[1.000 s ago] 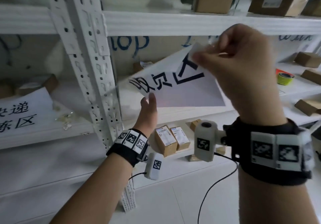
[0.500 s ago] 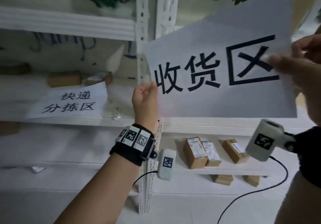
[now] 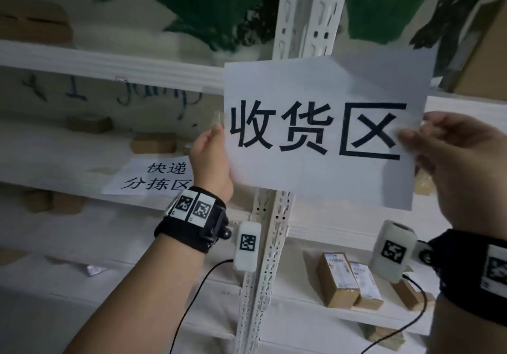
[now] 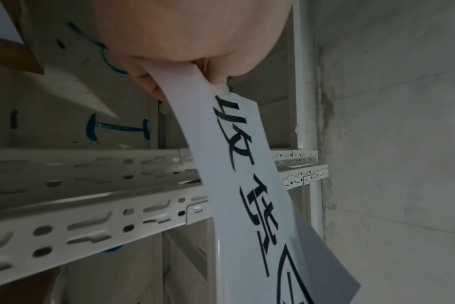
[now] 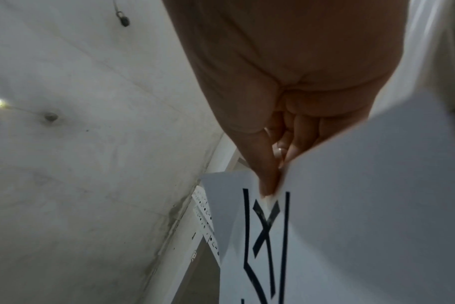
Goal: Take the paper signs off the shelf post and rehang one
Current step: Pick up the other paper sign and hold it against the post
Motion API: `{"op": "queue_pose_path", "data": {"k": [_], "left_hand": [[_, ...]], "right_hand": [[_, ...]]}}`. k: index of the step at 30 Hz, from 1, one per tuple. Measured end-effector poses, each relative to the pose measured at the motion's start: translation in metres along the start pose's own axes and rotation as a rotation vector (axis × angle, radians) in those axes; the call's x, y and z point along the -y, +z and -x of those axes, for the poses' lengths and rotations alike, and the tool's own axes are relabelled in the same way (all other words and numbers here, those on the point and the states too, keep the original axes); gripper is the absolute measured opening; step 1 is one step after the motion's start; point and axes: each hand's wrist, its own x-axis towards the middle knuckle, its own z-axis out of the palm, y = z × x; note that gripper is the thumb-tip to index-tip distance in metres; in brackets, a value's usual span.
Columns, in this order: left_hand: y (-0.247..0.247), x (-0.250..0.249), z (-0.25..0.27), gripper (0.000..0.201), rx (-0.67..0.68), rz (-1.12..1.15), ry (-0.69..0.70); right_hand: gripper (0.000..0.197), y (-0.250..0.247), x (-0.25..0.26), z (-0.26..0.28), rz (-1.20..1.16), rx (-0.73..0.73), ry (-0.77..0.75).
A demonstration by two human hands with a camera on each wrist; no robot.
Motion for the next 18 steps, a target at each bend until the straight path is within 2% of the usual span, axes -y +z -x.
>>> {"op": "queue_pose_path", "data": {"k": [3,6,9,11,13,14,16,18], "left_hand": [[0.000,-0.012,-0.003,0.045,-0.018,0.003,0.030],[0.005,-0.021,-0.006,0.048,-0.018,0.012,0.066],[0.012,-0.029,-0.015,0.063,-0.011,0.086,0.007],[0.014,-0.033,-0.022,0.072,0.043,0.114,-0.051],[0.014,-0.033,-0.025,0.083,0.153,0.068,-0.075],[0.012,-0.031,-0.030,0.081,0.183,0.024,-0.048],[0.012,-0.030,-0.034,0.064,0.211,-0.042,0.023],[0.011,-0.027,-0.043,0.058,0.188,-0.052,0.023]], "right_hand": [[0.024,0.006,-0.006,-0.001,-0.051,-0.013,0.026],[0.036,0.011,-0.008,-0.002,-0.044,-0.038,0.039],[0.043,0.017,-0.009,-0.004,-0.067,-0.081,0.052],[0.044,0.018,-0.009,-0.007,-0.085,-0.116,0.065],[0.045,0.019,-0.010,-0.009,-0.111,-0.132,0.082],[0.044,0.020,-0.010,-0.010,-0.130,-0.140,0.087],[0.039,0.022,-0.010,-0.011,-0.184,-0.165,0.086],[0.028,0.025,-0.010,-0.012,-0.233,-0.169,0.082]]}}
